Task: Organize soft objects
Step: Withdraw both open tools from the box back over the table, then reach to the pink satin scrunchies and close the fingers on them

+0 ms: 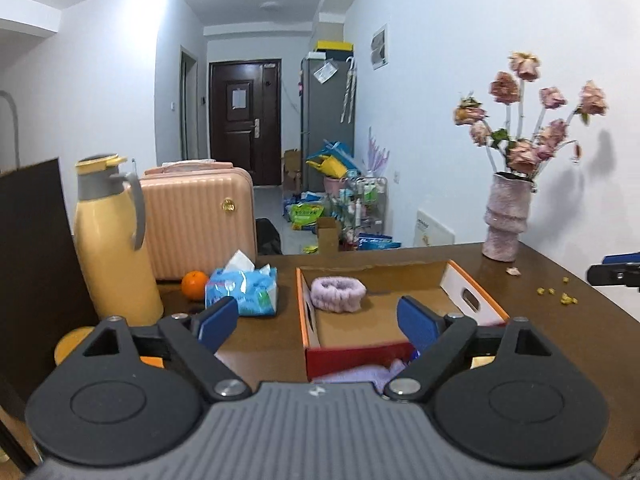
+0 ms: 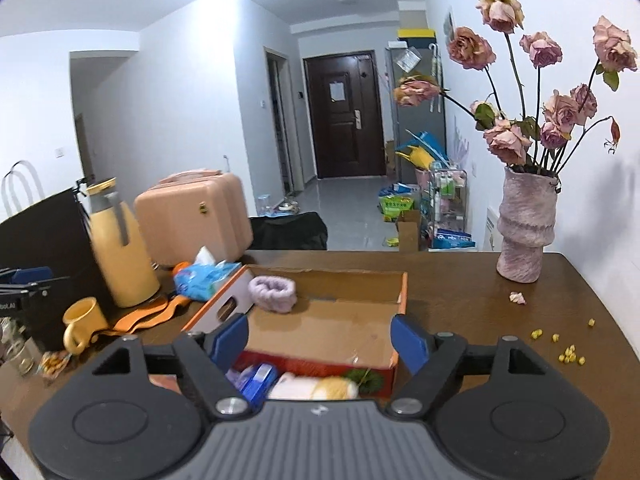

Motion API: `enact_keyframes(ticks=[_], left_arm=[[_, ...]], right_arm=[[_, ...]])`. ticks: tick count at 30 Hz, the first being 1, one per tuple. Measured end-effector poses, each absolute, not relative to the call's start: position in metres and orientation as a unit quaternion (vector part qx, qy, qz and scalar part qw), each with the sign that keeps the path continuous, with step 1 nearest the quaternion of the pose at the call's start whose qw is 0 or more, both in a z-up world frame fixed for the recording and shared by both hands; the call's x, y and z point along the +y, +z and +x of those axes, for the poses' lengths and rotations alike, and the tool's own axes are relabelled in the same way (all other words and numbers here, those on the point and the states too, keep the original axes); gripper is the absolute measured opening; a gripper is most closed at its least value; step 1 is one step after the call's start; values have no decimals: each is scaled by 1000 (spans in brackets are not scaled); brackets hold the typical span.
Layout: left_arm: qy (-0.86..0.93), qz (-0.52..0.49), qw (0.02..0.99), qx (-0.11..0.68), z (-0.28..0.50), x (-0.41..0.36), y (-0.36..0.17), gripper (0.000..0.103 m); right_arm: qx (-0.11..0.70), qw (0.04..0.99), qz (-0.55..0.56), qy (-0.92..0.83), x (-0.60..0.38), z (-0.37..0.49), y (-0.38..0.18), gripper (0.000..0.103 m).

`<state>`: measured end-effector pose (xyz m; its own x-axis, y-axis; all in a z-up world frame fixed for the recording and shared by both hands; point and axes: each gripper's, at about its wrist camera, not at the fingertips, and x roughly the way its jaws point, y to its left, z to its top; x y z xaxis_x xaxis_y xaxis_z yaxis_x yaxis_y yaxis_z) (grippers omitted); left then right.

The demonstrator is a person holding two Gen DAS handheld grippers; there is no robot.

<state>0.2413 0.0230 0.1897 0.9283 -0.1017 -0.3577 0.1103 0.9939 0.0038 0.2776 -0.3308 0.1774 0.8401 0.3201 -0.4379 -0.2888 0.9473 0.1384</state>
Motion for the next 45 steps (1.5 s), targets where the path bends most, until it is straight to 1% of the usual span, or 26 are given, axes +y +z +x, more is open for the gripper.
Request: enact_keyframes(ticks=[1,6,8,10,12,15,18,19,20,21,25,29,31,35,37,39,41,43,44,45], left_arm=[[-53,11,983,176,230,24,182,93],[-37,7,986,162,178,29,141,93],[-32,-5,987,155,159,34,129,93],[-28,-24,989,144,139,40,115,97],[-17,-40,989,140,120,45,99,97],[-5,-19,992,127,92,45,71,97],[4,1,994,109,66,43,47,99],[1,1,994,108,59,42,40,100],[1,4,994,109,52,41,33,101],[3,11,994,109,48,39,28,103],[-11,43,995,88,26,29,7,103],[-25,64,994,83,24,19,4,103],[-25,60,994,85,25,16,4,103],[-28,45,993,107,36,12,0,103],[-34,45,992,113,47,8,0,103],[-39,43,992,114,63,2,2,103],[-36,42,992,111,86,-6,4,103],[-28,47,991,125,114,-15,4,103],[-30,45,988,143,131,-19,4,102],[-39,36,986,156,145,-21,5,97]], right_arm=[[232,959,28,161,-329,268,171,82],[214,966,-7,143,-317,217,136,82],[202,969,0,139,-316,194,122,83],[189,971,17,142,-318,172,109,84],[179,973,32,141,-319,147,93,87],[149,979,34,135,-318,112,74,93],[123,982,45,132,-316,82,55,95],[122,983,44,131,-314,75,49,97],[122,984,43,126,-311,68,43,103],[122,985,39,120,-306,59,35,103],[101,984,17,146,-291,32,10,103],[108,984,-4,142,-274,26,0,103],[108,985,-15,133,-268,28,-3,103],[76,987,-18,142,-265,29,-14,103],[85,985,-17,149,-261,38,-21,103],[88,984,-5,158,-258,47,-24,103],[102,973,17,205,-258,59,-27,103],[119,967,45,220,-257,74,-30,103],[128,967,50,216,-255,79,-31,102],[135,967,50,211,-254,86,-33,101]])
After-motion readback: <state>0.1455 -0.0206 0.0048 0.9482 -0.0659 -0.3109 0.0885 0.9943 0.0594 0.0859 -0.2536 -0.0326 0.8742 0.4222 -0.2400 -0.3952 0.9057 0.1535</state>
